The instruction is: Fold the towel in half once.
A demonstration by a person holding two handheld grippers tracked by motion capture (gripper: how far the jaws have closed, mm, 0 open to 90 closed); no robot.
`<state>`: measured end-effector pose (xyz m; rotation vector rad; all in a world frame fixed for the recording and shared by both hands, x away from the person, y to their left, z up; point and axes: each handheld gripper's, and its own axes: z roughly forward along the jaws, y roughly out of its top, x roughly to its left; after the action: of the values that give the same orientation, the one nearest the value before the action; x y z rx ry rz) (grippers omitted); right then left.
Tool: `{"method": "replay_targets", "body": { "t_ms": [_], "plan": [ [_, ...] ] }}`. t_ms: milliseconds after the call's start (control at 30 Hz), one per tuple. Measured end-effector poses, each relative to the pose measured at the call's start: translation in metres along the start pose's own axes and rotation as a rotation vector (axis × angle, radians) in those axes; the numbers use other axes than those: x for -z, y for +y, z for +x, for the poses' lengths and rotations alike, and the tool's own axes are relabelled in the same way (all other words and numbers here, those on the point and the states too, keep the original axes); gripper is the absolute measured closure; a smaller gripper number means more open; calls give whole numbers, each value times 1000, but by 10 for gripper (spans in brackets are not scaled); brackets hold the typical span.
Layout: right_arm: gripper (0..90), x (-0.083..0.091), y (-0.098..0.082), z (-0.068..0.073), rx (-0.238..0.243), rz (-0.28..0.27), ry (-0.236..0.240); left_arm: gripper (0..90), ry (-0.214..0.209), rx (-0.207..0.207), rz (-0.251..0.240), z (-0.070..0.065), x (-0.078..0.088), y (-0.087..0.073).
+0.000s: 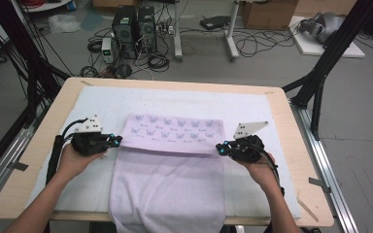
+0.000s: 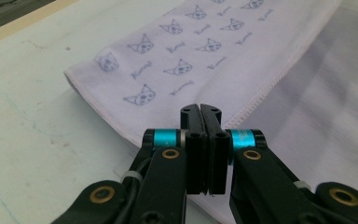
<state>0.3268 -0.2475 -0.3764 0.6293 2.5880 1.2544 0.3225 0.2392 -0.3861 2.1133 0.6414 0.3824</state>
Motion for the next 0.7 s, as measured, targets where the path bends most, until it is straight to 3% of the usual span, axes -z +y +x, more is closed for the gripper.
{"method": "replay_targets", "body": {
  "t_ms": [200,267,300,400,567,700],
  "plan": [
    [879,19,-17,41,41,8,43,879,-48,-52,-26,-48,28,-26],
    [861,20,-24,49,37,5,72,842,-66,-67,-15,-58,30,-33],
    [822,19,-27,51,31,5,85,784,-70,-70,-6,-59,29,-35],
    [754,13,-31,49,20,11,79,718,-74,-50,28,-53,18,-39],
    [658,-13,-42,42,17,58,74,651,-105,-24,80,-42,-5,-45],
    [660,-29,-52,42,10,90,109,646,-132,-38,120,-46,-17,-53]
  ]
}}
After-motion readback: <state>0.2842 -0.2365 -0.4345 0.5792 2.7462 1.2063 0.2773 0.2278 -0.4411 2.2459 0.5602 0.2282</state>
